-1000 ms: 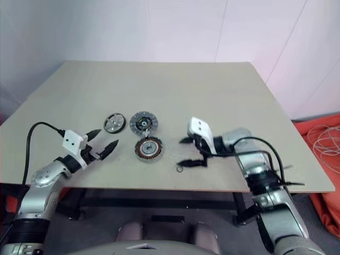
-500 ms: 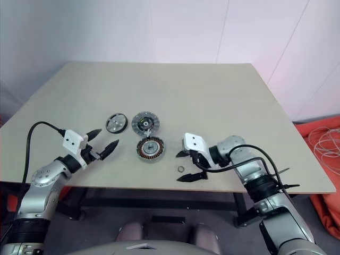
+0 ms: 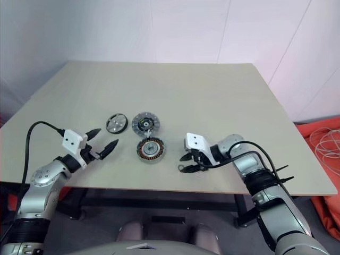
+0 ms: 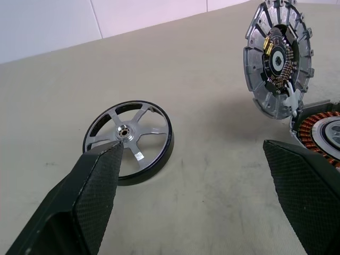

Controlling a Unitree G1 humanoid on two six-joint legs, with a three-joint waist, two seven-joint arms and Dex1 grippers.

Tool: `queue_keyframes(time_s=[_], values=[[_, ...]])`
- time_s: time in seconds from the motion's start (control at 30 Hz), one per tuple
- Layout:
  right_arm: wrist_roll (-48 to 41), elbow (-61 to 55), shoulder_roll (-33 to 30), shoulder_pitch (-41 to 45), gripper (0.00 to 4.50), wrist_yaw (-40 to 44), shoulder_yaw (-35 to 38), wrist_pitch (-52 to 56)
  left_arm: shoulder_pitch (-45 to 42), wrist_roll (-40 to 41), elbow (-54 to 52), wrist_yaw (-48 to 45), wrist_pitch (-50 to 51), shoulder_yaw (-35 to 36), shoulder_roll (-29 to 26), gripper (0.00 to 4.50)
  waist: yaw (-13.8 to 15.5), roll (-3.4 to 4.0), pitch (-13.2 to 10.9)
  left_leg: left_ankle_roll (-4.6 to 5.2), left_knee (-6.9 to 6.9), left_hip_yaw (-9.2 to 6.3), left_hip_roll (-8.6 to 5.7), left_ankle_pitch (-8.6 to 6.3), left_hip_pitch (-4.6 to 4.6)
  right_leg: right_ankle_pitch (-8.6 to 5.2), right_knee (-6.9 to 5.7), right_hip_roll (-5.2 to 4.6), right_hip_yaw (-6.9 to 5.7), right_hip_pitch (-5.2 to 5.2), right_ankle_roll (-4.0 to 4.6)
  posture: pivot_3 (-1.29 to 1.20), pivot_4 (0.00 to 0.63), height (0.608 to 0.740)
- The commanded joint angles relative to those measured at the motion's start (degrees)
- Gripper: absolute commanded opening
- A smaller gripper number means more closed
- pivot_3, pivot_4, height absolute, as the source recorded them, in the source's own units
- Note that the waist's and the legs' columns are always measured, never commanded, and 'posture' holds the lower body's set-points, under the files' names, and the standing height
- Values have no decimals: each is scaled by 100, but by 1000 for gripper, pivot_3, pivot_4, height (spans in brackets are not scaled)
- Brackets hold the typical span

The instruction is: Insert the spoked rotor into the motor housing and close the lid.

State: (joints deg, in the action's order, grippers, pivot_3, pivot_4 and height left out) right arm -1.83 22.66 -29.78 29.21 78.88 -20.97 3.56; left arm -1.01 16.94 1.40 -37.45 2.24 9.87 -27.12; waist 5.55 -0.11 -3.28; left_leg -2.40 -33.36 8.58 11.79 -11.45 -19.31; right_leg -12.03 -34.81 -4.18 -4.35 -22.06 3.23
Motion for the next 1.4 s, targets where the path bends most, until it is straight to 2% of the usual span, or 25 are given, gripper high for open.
queue_keyframes(time_s=[0.03,0.2,0.33,0.43,0.57,0.73,1.03,1.4], values=[[214,92,-106,-53,650,34,-159,-120,-97,43,-71,0,-152,168,-76,4500,-1,0,0,0,1,0,0,0,-1,0,0,0,0,0,0,0,0,740],[127,-50,-139,-27,650,33,-74,-55,-133,36,-22,-14,-164,159,-81,4500,0,-1,1,0,1,0,-1,0,5,-1,1,0,0,5,-1,0,0,740],[-142,-583,-97,188,650,101,87,179,-186,35,35,-23,-177,149,-88,4500,-1,-1,0,0,0,0,0,0,7,0,0,0,0,3,-1,0,0,740],[-395,-1069,-21,462,650,189,161,859,-252,36,57,-17,-143,139,-90,4500,-19,5,-3,-1,1,0,1,1,2,0,-3,1,0,-6,0,0,0,740],[-563,-1273,366,1025,650,-194,186,2068,-315,23,22,24,-97,92,-41,4500,-35,5,-3,-4,4,2,5,3,-5,0,-8,3,1,-8,1,0,0,740],[-449,-1278,659,1288,650,-564,86,2272,-301,57,-77,43,-36,93,-18,4500,28,1,-3,-6,5,-1,0,4,1,7,-4,0,0,-11,13,0,0,740],[-311,-769,1184,1806,650,-852,-272,2843,-276,70,-323,133,142,96,-13,4500,-22,2,-4,-8,6,0,3,4,-17,21,-6,1,0,-32,36,0,0,740],[26,93,1689,1985,650,-1203,-512,2457,-184,52,-408,160,140,85,23,4500,-23,3,-5,-8,6,-1,3,4,-26,21,-6,1,0,-40,37,0,0,740]])
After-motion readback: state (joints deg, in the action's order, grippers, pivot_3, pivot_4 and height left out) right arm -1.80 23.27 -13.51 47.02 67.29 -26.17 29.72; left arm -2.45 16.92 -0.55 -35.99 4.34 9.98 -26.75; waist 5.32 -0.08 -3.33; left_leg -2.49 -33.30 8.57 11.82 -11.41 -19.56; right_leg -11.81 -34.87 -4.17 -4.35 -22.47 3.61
